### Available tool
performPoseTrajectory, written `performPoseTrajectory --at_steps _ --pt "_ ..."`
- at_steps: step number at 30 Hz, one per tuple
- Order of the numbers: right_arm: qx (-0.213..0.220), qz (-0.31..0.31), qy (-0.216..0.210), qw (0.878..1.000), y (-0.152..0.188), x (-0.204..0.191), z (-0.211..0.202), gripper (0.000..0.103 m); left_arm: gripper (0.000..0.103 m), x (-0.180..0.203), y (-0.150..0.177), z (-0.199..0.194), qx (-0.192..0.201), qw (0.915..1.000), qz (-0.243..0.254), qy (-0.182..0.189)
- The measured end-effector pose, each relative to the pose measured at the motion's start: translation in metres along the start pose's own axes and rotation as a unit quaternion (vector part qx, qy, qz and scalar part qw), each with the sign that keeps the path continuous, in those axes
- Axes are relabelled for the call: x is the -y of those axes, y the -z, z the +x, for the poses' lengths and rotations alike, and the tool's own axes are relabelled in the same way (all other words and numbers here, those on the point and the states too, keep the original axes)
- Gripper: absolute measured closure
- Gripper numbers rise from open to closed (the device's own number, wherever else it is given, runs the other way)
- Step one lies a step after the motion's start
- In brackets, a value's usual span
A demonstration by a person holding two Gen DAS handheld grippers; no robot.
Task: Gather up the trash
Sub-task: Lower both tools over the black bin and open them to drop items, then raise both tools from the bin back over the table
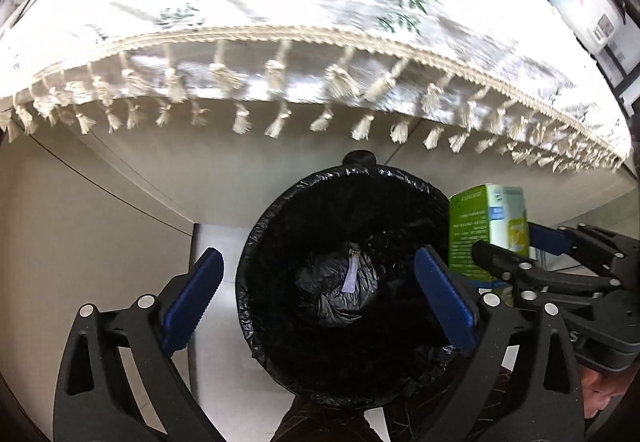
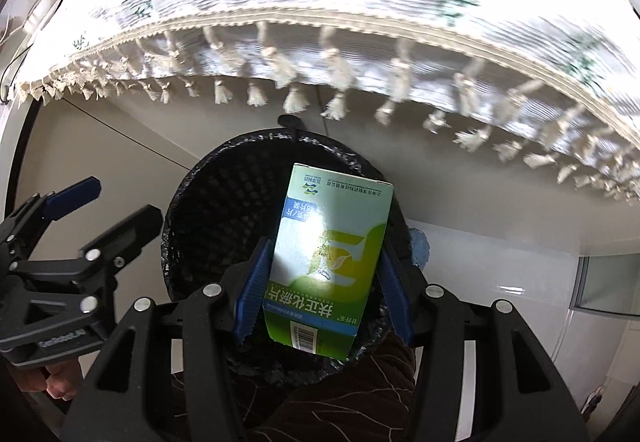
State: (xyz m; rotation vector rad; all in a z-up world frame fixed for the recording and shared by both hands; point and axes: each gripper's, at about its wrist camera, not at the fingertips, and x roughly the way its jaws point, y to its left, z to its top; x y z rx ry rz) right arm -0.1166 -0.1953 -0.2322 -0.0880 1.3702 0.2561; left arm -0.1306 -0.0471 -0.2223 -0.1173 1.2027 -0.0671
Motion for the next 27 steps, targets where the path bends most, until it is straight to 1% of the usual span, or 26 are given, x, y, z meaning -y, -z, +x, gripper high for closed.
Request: performPoseTrajectory --at_steps 4,10,15,22,25,27 --pt "-0.005 -0.013 0.001 1.0 -0.005 -0.011 0.006 0.052 0.006 -0.011 0.001 -0.006 0.004 0.9999 -0.006 -0.009" --pt "-0.012 -0.025 0.0 1.0 -0.008 -0.022 0.019 0.052 0.006 -0.026 0.003 -0.008 -0.011 0.9997 -0.019 -0.011" --pt "-0.018 -0.032 0.001 0.999 -0.011 -0.031 0.029 0.052 0.006 -0.037 0.004 -0.011 -0.013 0.9995 -0.023 -0.015" --pt "-0.018 -0.035 0.007 0.999 -0.015 -0.035 0.03 0.05 0.006 -0.047 0.006 -0.01 -0.017 0.9992 -0.032 -0.015" --pt "-0.016 -0.03 0.005 0.999 -0.016 -0.031 0.024 0.043 0.006 -0.045 0.005 -0.009 -0.021 0.9993 -0.028 -0.013" --pt "-0.012 -0.027 0.006 1.0 -0.016 -0.029 0.02 0.041 0.006 -0.043 0.004 -0.006 -0.024 0.9993 -0.026 -0.013"
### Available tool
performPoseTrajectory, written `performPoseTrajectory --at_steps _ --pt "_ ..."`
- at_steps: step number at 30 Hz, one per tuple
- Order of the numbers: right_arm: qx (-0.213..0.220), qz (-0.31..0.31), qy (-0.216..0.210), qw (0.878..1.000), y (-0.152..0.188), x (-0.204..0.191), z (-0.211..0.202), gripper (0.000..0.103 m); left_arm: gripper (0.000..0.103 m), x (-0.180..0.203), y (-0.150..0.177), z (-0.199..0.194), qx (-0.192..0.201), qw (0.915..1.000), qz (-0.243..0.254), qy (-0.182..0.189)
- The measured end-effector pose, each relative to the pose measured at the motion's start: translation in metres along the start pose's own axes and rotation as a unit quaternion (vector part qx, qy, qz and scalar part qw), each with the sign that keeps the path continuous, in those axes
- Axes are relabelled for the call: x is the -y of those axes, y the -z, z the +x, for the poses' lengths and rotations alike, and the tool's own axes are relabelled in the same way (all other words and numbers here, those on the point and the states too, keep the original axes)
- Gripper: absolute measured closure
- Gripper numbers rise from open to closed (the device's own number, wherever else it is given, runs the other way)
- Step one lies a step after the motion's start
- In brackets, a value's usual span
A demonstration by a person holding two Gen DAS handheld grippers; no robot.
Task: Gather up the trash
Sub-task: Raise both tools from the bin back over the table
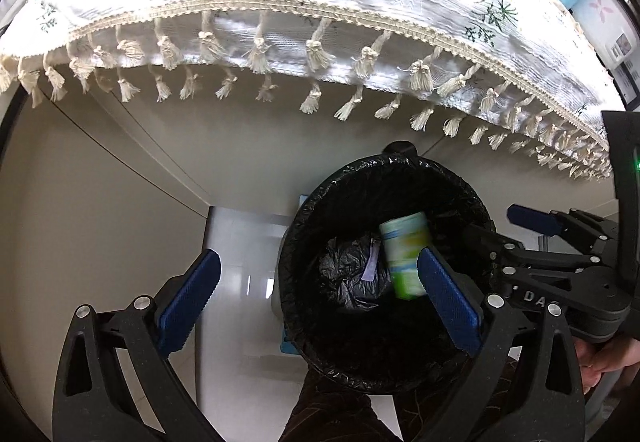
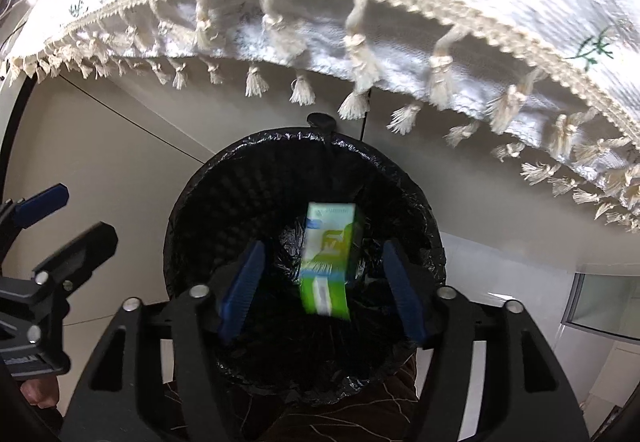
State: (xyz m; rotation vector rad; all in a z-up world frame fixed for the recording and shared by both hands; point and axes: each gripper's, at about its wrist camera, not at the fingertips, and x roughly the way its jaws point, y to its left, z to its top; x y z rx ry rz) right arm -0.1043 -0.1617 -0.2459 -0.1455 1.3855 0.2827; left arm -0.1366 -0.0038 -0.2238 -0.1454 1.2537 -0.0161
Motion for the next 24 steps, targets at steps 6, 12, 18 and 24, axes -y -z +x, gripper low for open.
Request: performPoseTrajectory --at_steps 6,12,18,24 --pt "0.023 -0.006 0.009 1.0 -0.001 0.002 -0.021 0.027 0.006 0.007 -0.009 -0.007 0.006 0.9999 0.012 -0.01" --pt "0.053 -0.008 0.017 0.998 -0.008 0.005 -0.057 0.014 0.006 0.006 -0.024 -0.027 0.014 0.9998 0.007 -0.01" --pt "0.086 -0.001 0.024 0.996 -0.015 0.008 -0.103 0.012 0.006 0.01 -0.039 -0.056 0.026 0.9995 0.009 -0.011" --pt "0.114 -0.002 0.032 0.993 -0.023 0.012 -0.147 0.012 0.006 0.016 -0.053 -0.093 0.045 0.9988 0.016 -0.012"
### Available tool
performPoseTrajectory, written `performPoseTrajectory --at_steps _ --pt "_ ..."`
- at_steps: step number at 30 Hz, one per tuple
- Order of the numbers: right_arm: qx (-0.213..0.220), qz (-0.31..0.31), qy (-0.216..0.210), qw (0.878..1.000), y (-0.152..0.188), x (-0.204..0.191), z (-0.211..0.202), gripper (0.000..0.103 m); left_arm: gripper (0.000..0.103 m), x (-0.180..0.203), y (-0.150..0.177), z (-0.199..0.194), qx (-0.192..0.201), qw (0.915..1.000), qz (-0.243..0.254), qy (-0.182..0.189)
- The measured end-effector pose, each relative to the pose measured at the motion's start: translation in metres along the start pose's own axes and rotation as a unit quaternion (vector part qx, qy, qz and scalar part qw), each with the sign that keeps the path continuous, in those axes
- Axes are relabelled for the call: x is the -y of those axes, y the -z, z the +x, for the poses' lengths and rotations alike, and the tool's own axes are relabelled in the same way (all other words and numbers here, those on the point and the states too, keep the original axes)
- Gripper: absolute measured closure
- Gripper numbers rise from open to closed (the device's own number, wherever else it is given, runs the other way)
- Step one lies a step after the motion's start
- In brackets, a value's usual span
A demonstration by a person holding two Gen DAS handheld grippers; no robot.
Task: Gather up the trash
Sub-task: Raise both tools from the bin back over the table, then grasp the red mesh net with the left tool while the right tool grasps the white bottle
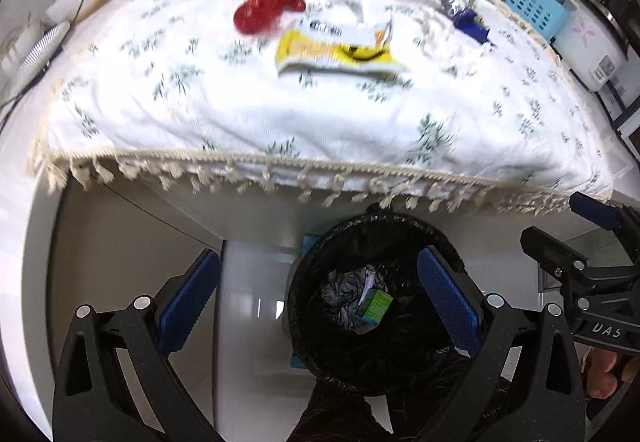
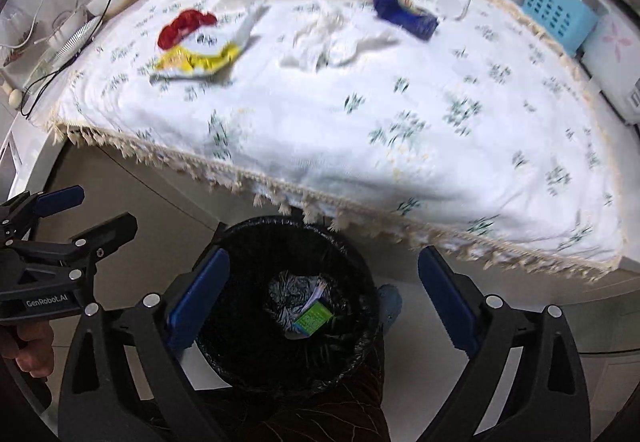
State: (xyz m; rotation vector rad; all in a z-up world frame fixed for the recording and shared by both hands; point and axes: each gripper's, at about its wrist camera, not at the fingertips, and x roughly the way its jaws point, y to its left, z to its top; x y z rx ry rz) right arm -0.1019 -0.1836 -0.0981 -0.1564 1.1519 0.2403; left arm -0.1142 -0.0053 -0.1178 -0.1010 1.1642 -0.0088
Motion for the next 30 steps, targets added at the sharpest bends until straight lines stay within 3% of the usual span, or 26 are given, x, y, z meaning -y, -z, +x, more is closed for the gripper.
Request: performPoseTrajectory --at_steps 14,30 --pt "0.048 0.025 0.011 0.998 -0.045 0.03 -0.059 0.012 0.006 0.005 -0.052 -0.063 0.031 0.9994 -0.005 0.018" --pt "0.047 0.04 0.024 0.998 -0.125 0.087 -0.035 0.012 0.006 -0.017 -0.136 -0.033 0.026 0.999 -0.03 -0.019"
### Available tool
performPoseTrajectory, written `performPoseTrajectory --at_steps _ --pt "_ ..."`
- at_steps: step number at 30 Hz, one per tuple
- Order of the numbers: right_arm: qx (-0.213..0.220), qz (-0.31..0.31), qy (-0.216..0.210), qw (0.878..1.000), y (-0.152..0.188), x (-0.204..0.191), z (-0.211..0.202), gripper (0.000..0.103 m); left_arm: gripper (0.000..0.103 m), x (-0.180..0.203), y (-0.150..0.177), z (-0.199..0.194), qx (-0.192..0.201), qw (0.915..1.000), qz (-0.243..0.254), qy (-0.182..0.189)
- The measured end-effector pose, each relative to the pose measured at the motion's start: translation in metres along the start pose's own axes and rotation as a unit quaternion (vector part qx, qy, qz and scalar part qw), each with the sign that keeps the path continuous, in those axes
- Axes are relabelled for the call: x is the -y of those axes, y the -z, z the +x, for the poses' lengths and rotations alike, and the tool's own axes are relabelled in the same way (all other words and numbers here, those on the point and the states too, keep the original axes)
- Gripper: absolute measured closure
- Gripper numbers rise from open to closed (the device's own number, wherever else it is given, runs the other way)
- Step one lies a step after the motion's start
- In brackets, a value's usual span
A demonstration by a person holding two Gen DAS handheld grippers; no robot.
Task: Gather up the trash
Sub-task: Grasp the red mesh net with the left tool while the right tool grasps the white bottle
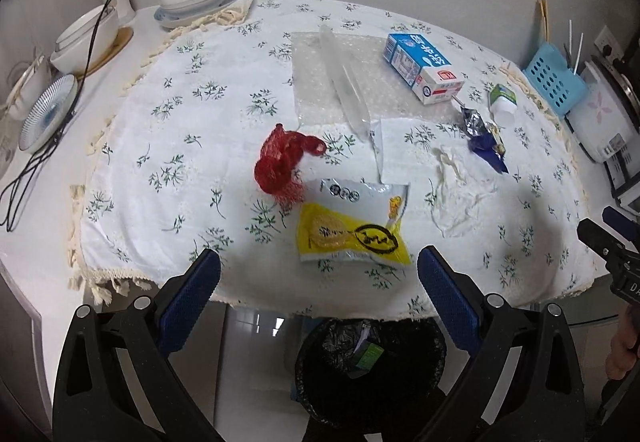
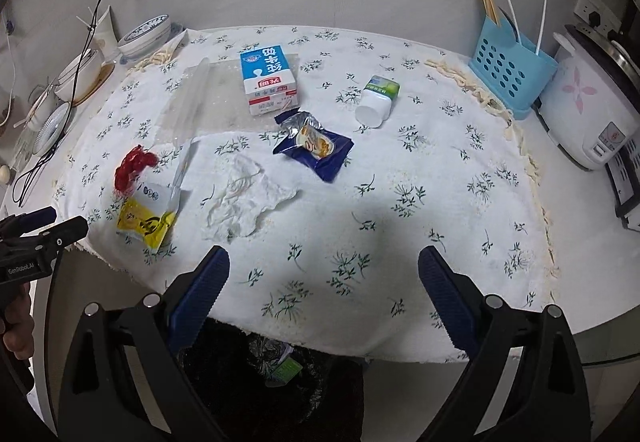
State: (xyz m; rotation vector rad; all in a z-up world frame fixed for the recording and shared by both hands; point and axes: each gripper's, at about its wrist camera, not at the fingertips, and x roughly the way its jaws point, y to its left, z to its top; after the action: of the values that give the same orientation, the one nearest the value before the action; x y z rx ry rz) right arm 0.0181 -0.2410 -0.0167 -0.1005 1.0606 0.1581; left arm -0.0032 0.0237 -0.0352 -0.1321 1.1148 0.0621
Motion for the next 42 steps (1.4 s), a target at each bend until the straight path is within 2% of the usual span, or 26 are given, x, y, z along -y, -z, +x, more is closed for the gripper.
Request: performPoseTrajectory --at_steps 9,21,24,26,35,42 --pt "-0.025 0.01 0.003 1.0 -0.055 0.029 0.047 0.012 0.007 -0.02 -0.05 0.041 -0.021 0.9993 -0.019 -0.026" --pt "-0.057 0.036 0.016 0.998 -0.133 0.059 0.116 0.012 0.017 -0.034 -0.081 0.101 -0.069 0.9964 -0.019 -0.047" --pt "-0.066 0.045 0.012 0.997 -0.143 0.063 0.13 0.013 0.024 -0.033 -0.084 0.109 -0.078 0.9961 -0.015 -0.041" --pt "-0.072 0.049 0.011 0.996 -0.149 0.065 0.138 0.016 0.03 -0.031 -0.084 0.114 -0.083 0.9958 -0.01 -0.037" --pt "-0.103 0.088 0.007 0.991 -0.175 0.079 0.166 0.019 0.056 -0.021 -0.087 0.122 -0.09 0.9956 0.001 -0.024" --pt "-0.131 0.119 0.012 0.984 -0.184 0.086 0.188 0.029 0.077 -0.016 -0.085 0.125 -0.1 0.9949 0.0 -0.014"
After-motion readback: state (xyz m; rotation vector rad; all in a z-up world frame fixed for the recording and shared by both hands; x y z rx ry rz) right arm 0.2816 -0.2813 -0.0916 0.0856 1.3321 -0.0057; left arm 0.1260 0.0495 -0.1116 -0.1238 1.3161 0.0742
